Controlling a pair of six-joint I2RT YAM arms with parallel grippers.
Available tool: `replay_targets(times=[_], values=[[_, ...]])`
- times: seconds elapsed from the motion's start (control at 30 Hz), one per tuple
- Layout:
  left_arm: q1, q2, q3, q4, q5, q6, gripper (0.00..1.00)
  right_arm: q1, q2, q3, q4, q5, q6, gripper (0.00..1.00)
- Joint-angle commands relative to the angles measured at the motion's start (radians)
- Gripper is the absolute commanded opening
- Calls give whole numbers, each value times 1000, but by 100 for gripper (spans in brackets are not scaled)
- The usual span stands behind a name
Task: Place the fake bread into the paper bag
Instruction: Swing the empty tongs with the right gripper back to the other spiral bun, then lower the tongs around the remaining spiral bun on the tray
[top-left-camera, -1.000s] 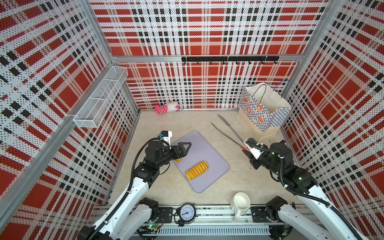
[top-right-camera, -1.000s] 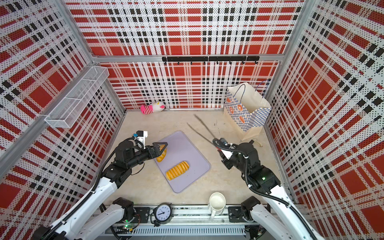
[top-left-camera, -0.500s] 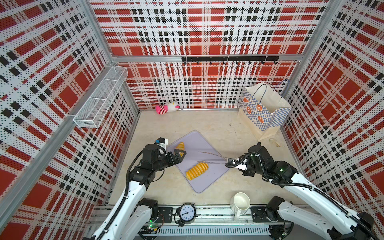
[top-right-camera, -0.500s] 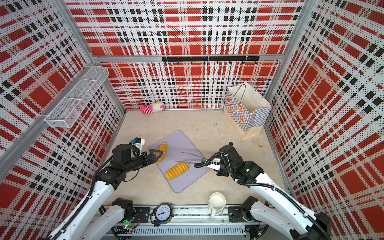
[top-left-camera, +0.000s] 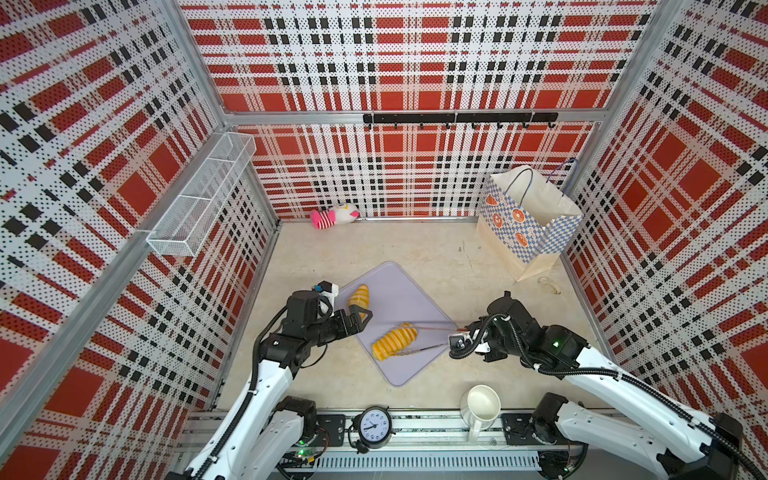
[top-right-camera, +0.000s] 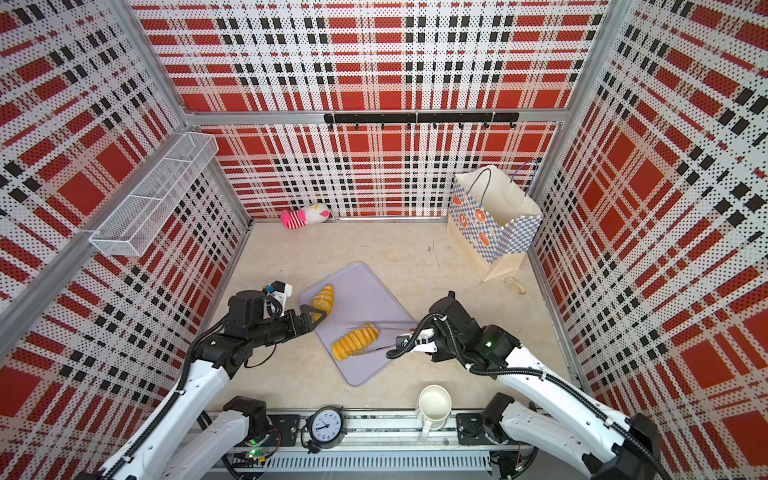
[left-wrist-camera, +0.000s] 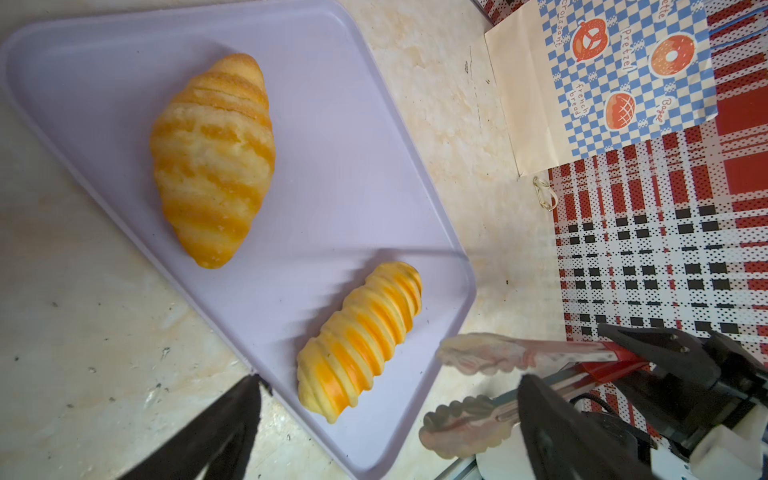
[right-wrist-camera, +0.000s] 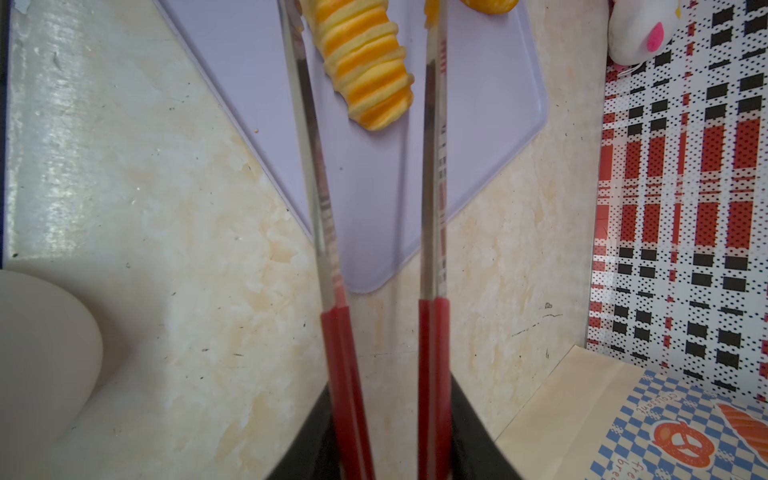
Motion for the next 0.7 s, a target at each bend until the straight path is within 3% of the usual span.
replay_targets(times=[0.0, 0.2, 0.67], values=[[9, -1, 32, -22, 22, 23, 98, 24, 13, 27, -15, 18, -39, 35], [12, -8, 36, -62, 5, 47, 98, 46, 61, 32, 3, 51, -34, 35], [66, -14, -10, -116, 95, 117, 98, 69, 132, 51, 24, 138, -26, 35]])
